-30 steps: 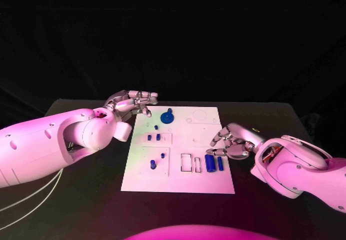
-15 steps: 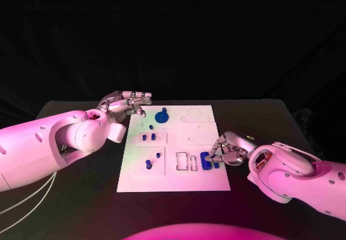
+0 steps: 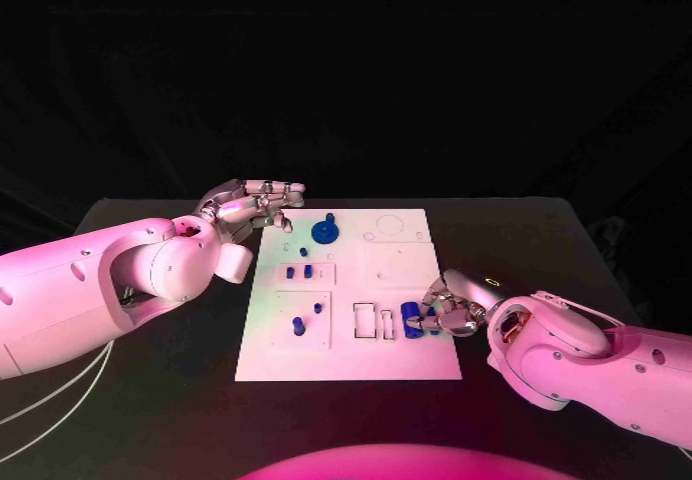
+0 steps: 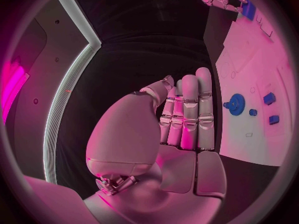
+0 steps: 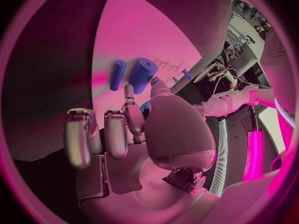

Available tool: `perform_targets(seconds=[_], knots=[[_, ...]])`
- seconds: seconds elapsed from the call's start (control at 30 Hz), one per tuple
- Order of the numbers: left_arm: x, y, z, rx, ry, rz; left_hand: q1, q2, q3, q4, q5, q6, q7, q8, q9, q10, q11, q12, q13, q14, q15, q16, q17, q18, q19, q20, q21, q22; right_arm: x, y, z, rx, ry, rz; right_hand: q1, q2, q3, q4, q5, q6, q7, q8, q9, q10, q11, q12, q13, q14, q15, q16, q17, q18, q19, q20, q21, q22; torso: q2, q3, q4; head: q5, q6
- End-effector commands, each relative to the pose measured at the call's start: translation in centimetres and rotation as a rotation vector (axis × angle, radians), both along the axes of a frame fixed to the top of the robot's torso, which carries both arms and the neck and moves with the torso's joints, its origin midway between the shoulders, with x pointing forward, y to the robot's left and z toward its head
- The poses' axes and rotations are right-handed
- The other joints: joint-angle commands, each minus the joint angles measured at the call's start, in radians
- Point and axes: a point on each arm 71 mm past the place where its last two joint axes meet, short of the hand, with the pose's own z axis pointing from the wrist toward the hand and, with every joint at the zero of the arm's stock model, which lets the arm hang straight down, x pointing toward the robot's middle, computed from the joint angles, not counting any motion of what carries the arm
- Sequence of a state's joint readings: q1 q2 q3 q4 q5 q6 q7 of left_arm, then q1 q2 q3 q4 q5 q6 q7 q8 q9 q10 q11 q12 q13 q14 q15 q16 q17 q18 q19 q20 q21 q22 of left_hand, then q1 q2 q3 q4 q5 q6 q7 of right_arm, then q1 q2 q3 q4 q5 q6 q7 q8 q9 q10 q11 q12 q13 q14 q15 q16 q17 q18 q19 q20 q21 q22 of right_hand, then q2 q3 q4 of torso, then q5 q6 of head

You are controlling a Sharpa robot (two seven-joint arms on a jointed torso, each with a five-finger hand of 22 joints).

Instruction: Assemble the parts on the task board

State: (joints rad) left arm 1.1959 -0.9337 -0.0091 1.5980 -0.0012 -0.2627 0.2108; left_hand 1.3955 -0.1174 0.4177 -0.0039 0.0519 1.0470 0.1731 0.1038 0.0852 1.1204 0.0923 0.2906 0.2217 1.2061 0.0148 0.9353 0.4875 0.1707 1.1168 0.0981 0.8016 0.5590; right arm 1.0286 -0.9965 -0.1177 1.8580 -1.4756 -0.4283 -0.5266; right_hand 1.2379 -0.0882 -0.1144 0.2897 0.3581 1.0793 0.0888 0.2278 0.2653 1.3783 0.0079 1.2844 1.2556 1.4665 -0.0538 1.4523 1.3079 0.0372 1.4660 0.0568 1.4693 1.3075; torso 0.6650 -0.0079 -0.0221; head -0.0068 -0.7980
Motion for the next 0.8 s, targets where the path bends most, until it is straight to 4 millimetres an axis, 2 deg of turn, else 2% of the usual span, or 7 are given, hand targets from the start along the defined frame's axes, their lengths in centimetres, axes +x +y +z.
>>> perform_targets(seconds=[0.03, 0.3, 0.6, 0.8], knots=[[-0.1, -0.2, 0.1, -0.011, -0.006, -0.025, -0.01, 0.0, -0.008, 0.001, -0.001, -0.009, 0.001, 0.005, -0.001, -0.008, 0.002, 0.004, -0.001, -0.007, 0.0, -0.002, -0.002, 0.013, 0.006, 0.003, -0.004, -0.001, 0.0, 0.1, -0.3, -0.028, 0.013, 0.007, -0.004, 0.006, -0.007, 0.0, 0.007, 0.002, -0.004, 0.003, 0.002, 0.008, 0.0, 0.004, 0.001, 0.063, -0.004, 0.001, 0.047, -0.015, 0.067, -0.005, -0.002, 0.235, -0.001, 0.0001, -0.0002, 0.001, -0.001], [-0.2, -0.2, 0.1, -0.018, -0.003, -0.032, -0.01, 0.0, -0.008, 0.001, -0.001, -0.009, 0.001, 0.005, -0.001, -0.008, 0.002, 0.004, -0.001, -0.007, 0.0, -0.002, -0.002, 0.013, 0.006, 0.003, -0.004, -0.001, 0.1, 0.7, -1.3, -0.038, 0.041, 0.015, -0.008, 0.007, -0.013, 0.001, 0.008, 0.002, -0.005, 0.006, 0.005, 0.008, 0.0, 0.004, 0.002, 0.063, -0.005, 0.001, 0.047, -0.015, 0.066, -0.005, -0.003, 0.235, 0.0, -0.0006, -0.0029, 0.002, -0.002], [-0.2, -0.2, 0.2, -0.019, -0.001, -0.036, -0.011, -0.001, -0.009, 0.001, -0.001, -0.01, 0.001, 0.005, -0.002, -0.009, 0.002, 0.005, -0.001, -0.007, 0.0, -0.002, -0.002, 0.013, 0.006, 0.003, -0.005, -0.002, 0.4, 1.3, -2.1, -0.044, 0.054, 0.014, -0.012, 0.009, -0.017, 0.001, 0.007, 0.003, -0.006, 0.008, 0.008, 0.009, 0.0, 0.006, 0.006, 0.062, -0.005, 0.0, 0.046, -0.015, 0.066, -0.006, -0.005, 0.234, -0.001, -0.0014, 0.0011, -0.002, -0.003], [-0.2, -0.1, 0.2, -0.019, 0.0, -0.037, -0.011, -0.001, -0.009, 0.001, -0.001, -0.01, 0.001, 0.005, -0.002, -0.01, 0.003, 0.005, -0.002, -0.007, 0.0, -0.002, -0.002, 0.013, 0.006, 0.003, -0.005, -0.002, 0.4, 1.4, -2.0, -0.029, 0.029, -0.004, 0.005, 0.024, -0.018, -0.004, 0.023, 0.009, -0.01, 0.019, 0.019, 0.015, -0.004, 0.014, 0.018, 0.063, -0.008, 0.002, 0.05, -0.016, 0.068, -0.007, 0.001, 0.236, -0.001, -0.001, -0.0005, 0.002, -0.003]])
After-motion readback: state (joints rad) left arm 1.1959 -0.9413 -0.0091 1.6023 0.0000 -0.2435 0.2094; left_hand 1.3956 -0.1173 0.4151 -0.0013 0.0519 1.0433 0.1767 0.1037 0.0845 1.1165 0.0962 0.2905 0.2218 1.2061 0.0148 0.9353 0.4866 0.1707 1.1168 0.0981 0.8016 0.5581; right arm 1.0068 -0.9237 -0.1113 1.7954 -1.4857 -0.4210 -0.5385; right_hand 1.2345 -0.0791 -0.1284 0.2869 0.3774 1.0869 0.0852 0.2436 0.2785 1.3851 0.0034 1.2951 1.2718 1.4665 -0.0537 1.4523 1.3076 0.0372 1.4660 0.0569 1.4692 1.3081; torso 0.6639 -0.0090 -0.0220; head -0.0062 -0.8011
